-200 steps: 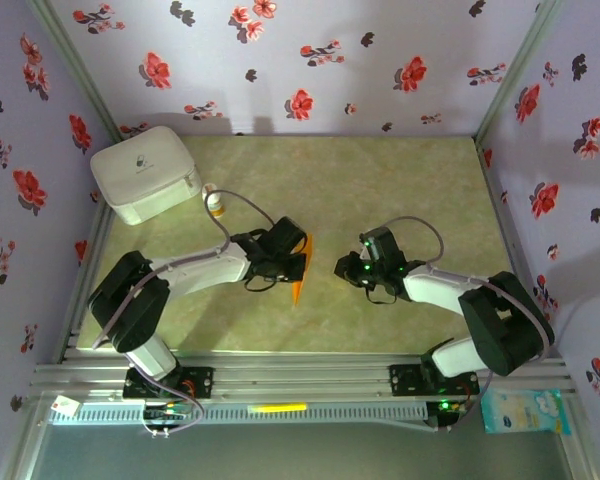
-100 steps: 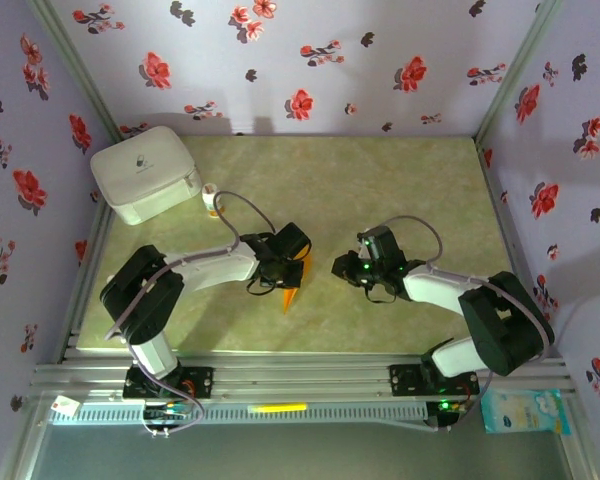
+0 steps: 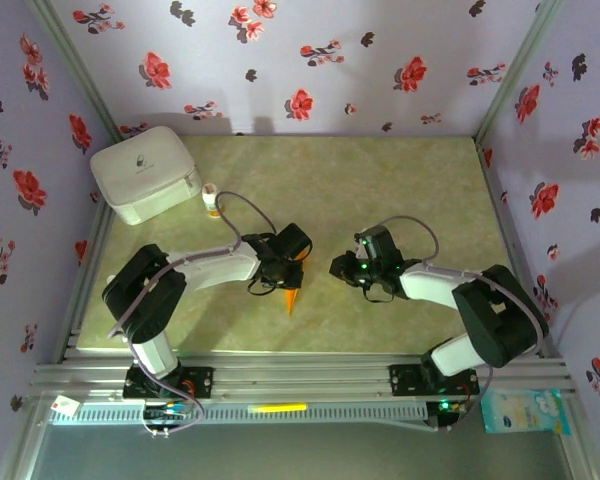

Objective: Fold a paper plane with a square sheet of paper (pick it up from the middle)
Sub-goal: Move the paper plane to the center of the table.

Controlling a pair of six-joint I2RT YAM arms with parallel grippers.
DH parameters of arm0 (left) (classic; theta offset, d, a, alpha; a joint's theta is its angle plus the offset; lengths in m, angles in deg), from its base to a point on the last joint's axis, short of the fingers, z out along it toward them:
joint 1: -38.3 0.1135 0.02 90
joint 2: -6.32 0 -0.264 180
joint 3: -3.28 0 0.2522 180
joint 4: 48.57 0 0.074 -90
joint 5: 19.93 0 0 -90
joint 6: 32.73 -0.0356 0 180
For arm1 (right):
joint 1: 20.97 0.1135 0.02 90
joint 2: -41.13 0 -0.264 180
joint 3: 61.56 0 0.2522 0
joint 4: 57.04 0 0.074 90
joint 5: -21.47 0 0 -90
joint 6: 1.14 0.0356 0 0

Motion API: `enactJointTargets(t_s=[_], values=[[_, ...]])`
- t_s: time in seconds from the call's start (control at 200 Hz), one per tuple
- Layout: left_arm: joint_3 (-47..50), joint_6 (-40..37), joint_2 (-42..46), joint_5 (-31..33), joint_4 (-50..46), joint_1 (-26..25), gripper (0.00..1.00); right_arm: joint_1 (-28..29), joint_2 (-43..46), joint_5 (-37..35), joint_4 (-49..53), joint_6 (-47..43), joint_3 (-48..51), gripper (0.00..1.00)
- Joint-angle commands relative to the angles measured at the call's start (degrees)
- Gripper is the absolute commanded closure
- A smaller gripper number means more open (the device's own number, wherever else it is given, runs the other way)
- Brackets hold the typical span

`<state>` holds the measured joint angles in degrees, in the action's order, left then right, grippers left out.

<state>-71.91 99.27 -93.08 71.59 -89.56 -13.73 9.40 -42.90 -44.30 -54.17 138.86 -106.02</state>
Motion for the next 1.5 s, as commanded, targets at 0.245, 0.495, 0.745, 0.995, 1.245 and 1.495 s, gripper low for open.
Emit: enactJointTargets(t_s=[0.245,0.495,0.745,0.995,1.245,1.495], values=[[-1.50,-0.79,-2.38,1.34,-0.96,-0.97,0.85,0.30,-1.05,0.61,-1.45,0.15,-1.29,0.82],[-2.11,-0.92,-3.78,1.71,-1.17,-1.65,0.83,0.30,-1.36,0.56,-1.28,-0.07,-1.45,0.82],[-3.95,0.11,-6.89,4.13,-3.65,-2.68,0.81,0.28,-0.97,0.24,-1.10,-0.08,-1.40,0.82],[-6.26,3.92,-11.27,7.56,-5.64,-4.10,0.77,0.30,4.39,-4.54,4.33,-2.20,-1.31,0.81],[-12.06,6.23,-16.35,9.98,-8.16,-4.97,0.74,-0.60,14.38,-13.73,10.79,-3.41,1.04,0.79],[-17.43,8.45,-20.86,11.49,-11.61,-5.45,0.69,-3.43,21.43,-16.04,12.42,-2.71,4.67,0.76]])
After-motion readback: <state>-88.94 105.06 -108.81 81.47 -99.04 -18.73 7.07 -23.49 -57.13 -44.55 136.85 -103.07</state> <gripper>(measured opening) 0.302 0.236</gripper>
